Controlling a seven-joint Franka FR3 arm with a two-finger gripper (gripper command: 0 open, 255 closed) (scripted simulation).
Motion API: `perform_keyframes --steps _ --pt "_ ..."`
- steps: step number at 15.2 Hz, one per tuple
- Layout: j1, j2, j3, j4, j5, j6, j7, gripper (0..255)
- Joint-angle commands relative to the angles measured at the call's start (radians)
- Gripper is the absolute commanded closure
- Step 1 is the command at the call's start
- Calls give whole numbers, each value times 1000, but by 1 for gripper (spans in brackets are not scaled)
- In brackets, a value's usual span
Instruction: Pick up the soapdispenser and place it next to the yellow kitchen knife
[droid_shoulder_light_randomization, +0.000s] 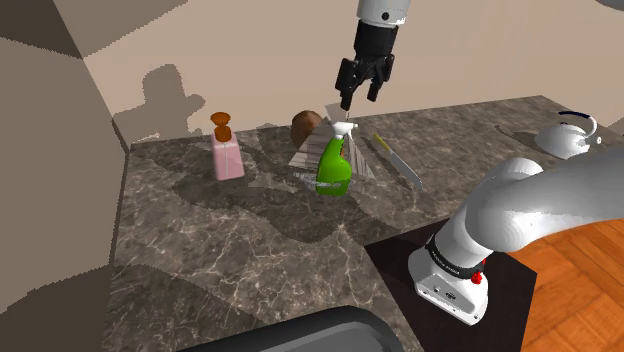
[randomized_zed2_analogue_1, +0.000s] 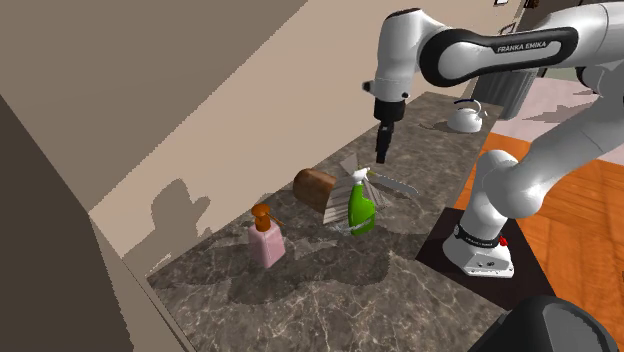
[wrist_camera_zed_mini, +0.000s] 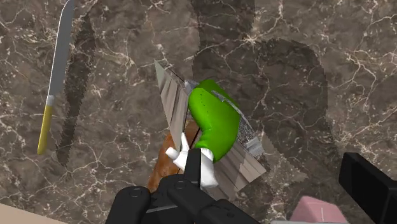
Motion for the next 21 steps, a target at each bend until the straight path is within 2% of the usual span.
perform_keyframes --steps 1,11,21 --pt "4 56 17 10 5 67 9 0" --pt "23 362 108 134 -12 337 83 0" --pt "56 705 168 389 -127 500 190 0"
